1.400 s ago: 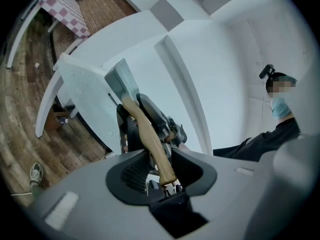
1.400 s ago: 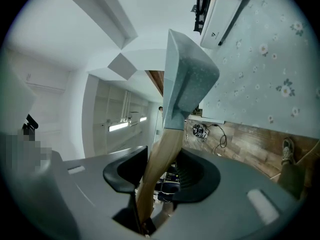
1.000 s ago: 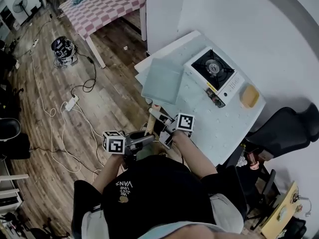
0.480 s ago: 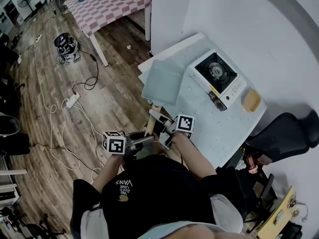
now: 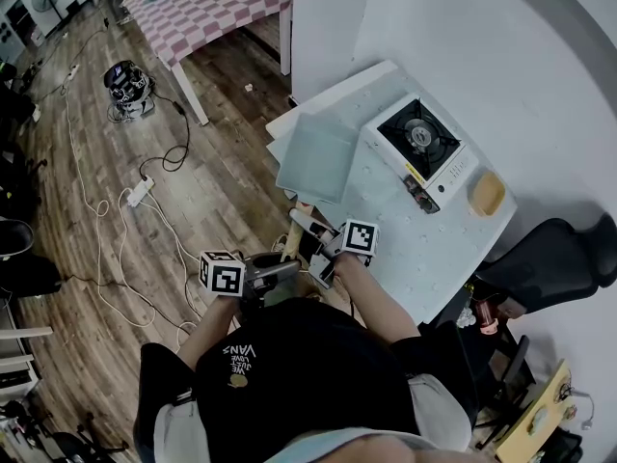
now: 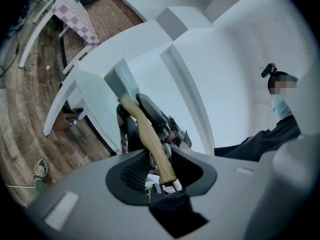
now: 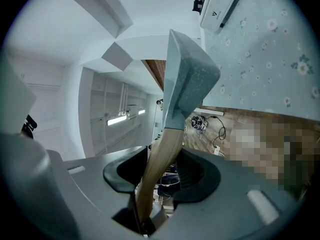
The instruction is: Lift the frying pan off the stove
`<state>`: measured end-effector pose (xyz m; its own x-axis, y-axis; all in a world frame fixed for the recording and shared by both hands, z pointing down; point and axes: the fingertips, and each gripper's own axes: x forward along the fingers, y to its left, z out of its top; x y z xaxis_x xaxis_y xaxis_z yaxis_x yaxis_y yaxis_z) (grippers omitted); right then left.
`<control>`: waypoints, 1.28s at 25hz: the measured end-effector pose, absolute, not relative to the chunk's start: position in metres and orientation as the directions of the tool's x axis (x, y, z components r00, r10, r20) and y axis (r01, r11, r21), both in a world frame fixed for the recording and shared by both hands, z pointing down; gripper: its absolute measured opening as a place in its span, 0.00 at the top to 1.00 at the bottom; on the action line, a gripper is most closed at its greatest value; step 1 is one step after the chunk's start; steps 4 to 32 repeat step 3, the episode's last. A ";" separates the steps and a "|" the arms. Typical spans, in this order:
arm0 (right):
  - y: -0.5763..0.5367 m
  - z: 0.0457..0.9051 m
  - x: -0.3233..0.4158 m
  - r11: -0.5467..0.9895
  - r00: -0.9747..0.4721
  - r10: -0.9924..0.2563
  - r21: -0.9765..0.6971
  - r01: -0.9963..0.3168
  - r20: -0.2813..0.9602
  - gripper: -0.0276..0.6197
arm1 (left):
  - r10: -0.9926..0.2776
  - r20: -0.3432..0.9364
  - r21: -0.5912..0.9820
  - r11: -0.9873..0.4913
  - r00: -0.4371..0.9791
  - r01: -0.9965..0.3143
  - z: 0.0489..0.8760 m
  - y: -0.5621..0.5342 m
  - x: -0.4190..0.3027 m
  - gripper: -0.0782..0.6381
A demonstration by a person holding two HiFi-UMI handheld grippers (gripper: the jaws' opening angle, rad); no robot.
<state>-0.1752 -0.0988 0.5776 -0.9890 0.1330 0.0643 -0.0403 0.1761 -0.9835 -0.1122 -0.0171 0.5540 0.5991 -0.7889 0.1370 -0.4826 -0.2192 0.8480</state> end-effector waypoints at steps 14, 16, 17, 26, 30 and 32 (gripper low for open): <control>-0.106 0.580 -0.176 0.184 -0.989 0.125 -0.981 -0.056 0.080 0.68 | -0.788 0.137 0.847 -0.221 0.600 -0.484 0.554 -0.023 -0.114 0.70; -0.106 0.580 -0.176 0.184 -0.989 0.125 -0.981 -0.056 0.080 0.68 | -0.788 0.137 0.847 -0.221 0.600 -0.484 0.554 -0.023 -0.114 0.70; -0.106 0.580 -0.176 0.184 -0.989 0.125 -0.981 -0.056 0.080 0.68 | -0.788 0.137 0.847 -0.221 0.600 -0.484 0.554 -0.023 -0.114 0.70; -0.106 0.580 -0.176 0.184 -0.989 0.125 -0.981 -0.056 0.080 0.68 | -0.788 0.137 0.847 -0.221 0.600 -0.484 0.554 -0.023 -0.114 0.70; -0.106 0.580 -0.176 0.184 -0.989 0.125 -0.981 -0.056 0.080 0.68 | -0.788 0.137 0.847 -0.221 0.600 -0.484 0.554 -0.023 -0.114 0.70; -0.106 0.580 -0.176 0.184 -0.989 0.125 -0.981 -0.056 0.080 0.68 | -0.788 0.137 0.847 -0.221 0.600 -0.484 0.554 -0.023 -0.114 0.70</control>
